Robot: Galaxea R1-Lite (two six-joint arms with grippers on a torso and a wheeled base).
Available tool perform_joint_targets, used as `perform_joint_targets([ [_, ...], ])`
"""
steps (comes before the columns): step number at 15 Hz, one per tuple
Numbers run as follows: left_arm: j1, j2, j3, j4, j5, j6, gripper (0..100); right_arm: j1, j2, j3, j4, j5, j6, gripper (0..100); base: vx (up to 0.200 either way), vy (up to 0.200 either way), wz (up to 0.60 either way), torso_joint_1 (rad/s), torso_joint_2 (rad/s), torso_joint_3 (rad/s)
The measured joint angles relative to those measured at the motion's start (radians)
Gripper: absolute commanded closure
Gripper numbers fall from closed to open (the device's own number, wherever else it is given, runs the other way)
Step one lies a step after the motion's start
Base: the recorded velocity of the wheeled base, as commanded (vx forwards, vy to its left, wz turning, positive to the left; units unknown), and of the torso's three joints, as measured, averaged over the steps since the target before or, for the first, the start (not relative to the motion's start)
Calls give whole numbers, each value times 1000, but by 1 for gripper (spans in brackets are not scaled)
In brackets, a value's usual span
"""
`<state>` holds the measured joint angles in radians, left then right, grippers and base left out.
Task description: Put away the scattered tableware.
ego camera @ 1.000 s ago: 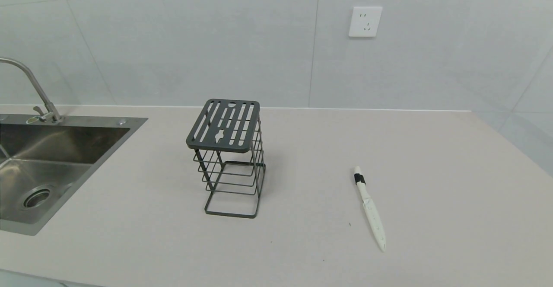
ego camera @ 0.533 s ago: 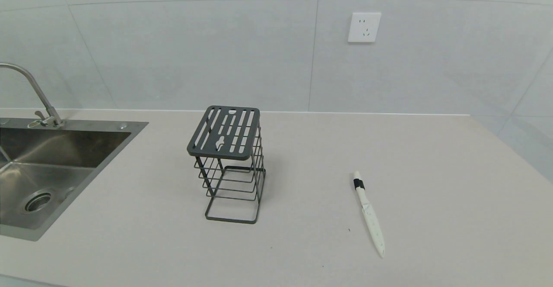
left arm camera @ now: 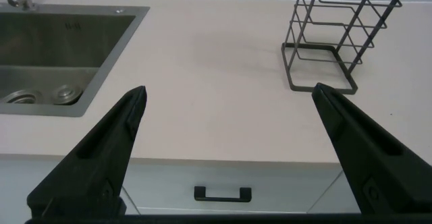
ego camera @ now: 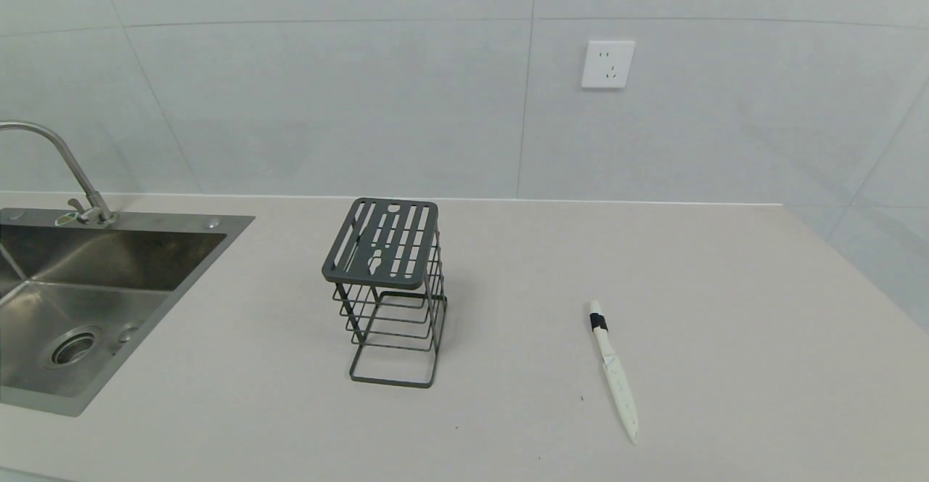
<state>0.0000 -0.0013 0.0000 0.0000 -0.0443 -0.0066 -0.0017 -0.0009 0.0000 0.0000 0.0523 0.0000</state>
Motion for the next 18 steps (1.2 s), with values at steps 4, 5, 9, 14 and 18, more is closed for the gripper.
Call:
perform_joint_targets([
  [4, 0, 0, 0, 0, 0, 0, 0, 0, 0, 0, 0, 3, -6, 0, 0, 0, 0, 0, 0, 0],
  [5, 0, 0, 0, 0, 1, 1, 0, 0, 0, 0, -14, 3, -5, 0, 0, 0, 0, 0, 0, 0],
  [9, 0, 0, 0, 0, 1, 1, 0, -1, 0, -1, -220, 124, -34, 0, 0, 0, 0, 0, 0, 0],
  [14, 0, 0, 0, -1, 1, -3, 0, 17, 161, -87, -130, 261, -49, 0, 0, 0, 0, 0, 0, 0],
  [18, 0, 0, 0, 0, 0, -3, 0, 97, 408, -178, -121, 280, -51, 0, 0, 0, 0, 0, 0, 0],
])
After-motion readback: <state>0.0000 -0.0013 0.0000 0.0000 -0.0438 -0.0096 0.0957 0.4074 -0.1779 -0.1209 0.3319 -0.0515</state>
